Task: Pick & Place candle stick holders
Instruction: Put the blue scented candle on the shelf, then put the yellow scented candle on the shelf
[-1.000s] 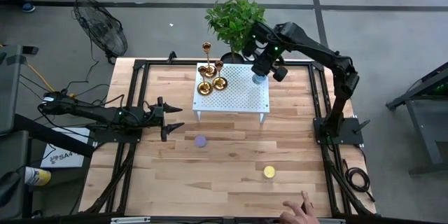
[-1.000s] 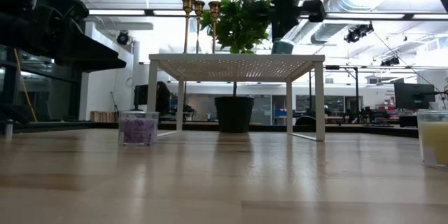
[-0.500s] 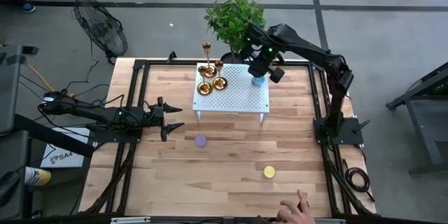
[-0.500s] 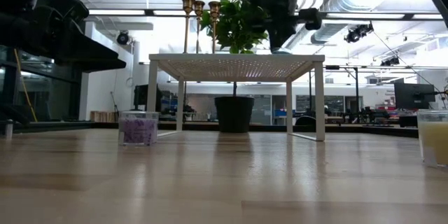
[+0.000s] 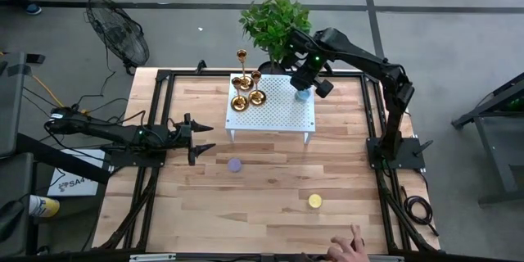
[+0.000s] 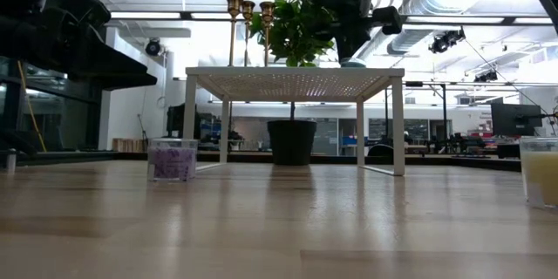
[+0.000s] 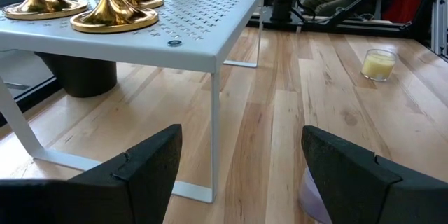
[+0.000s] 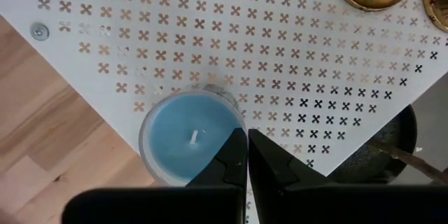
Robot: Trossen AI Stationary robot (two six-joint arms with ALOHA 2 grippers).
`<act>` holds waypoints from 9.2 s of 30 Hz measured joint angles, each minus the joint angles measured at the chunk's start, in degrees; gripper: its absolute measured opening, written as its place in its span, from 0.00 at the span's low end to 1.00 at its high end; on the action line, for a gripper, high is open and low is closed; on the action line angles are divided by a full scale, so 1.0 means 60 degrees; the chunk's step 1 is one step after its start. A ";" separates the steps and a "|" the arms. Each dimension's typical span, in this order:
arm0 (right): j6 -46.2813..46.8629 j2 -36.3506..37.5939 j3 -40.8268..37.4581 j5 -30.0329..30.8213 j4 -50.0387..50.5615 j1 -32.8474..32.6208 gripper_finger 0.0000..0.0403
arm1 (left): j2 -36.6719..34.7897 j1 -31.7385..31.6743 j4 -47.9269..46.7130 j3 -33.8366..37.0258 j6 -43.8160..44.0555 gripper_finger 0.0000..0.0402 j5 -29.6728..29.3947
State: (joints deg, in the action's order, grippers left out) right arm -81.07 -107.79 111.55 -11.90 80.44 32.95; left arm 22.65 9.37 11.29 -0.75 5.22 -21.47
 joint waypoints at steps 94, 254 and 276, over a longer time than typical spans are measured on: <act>1.4094 0.2175 0.0018 0.0830 0.1596 -0.3919 0.32 | 0.0000 0.0000 -0.0237 0.0000 0.0002 0.73 0.0000; 2.0768 0.1497 -0.7956 0.0818 -0.6316 -0.9937 0.11 | -0.0003 0.0000 -0.0404 0.0000 0.0000 0.73 0.0000; 1.9999 0.1494 -0.7952 0.1413 -0.6396 -1.0207 0.19 | -0.0004 0.0000 -0.0404 0.0000 0.0002 0.73 0.0000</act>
State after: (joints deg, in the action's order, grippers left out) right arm 38.92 -98.83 63.83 -3.42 42.06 -28.29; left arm 22.63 9.37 8.86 -0.75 5.23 -21.47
